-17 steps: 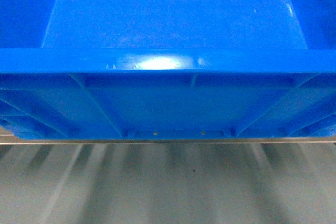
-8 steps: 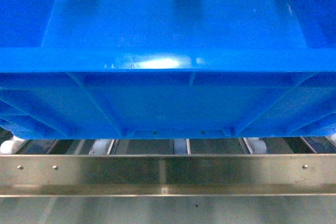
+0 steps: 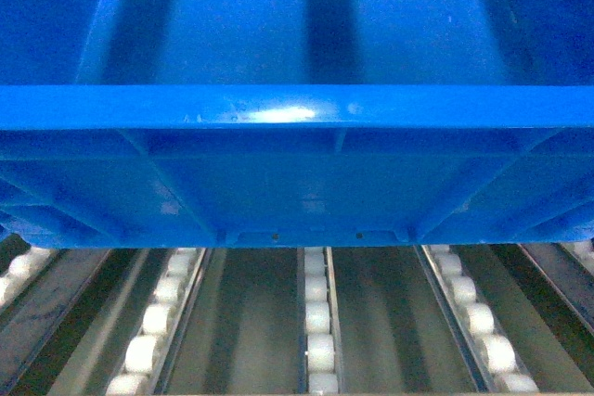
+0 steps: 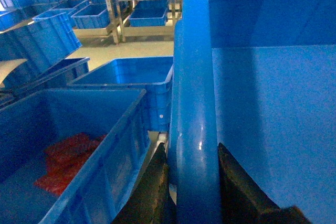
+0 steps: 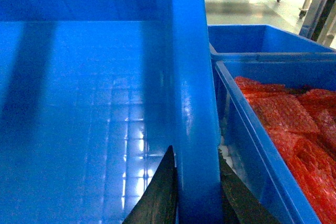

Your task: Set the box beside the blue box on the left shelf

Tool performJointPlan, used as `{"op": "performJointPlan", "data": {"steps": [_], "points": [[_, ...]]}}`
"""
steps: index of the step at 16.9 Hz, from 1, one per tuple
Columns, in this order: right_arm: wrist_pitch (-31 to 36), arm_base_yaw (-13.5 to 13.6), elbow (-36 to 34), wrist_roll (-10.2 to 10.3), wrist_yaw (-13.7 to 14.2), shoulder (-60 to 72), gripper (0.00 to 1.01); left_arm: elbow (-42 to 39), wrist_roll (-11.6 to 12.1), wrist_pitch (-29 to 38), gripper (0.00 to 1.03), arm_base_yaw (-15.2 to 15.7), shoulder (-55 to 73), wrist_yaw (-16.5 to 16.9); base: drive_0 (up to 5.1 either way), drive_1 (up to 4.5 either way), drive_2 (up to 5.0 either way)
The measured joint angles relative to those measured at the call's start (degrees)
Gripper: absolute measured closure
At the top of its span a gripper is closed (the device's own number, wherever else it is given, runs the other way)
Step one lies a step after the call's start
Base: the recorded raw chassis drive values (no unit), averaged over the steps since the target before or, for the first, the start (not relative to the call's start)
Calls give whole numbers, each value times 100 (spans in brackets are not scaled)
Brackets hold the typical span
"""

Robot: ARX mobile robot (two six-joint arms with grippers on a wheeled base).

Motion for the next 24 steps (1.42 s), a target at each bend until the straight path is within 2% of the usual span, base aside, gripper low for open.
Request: {"op": "performJointPlan", "data": {"steps": [5, 24], "points": [[0, 0, 0, 2, -4, 0, 91, 0, 2, 4, 86, 0, 0, -4, -9, 421, -439], [2, 0, 2, 2, -7, 15, 91, 0, 4, 7, 86, 0, 9, -4, 0, 0, 0]]}}
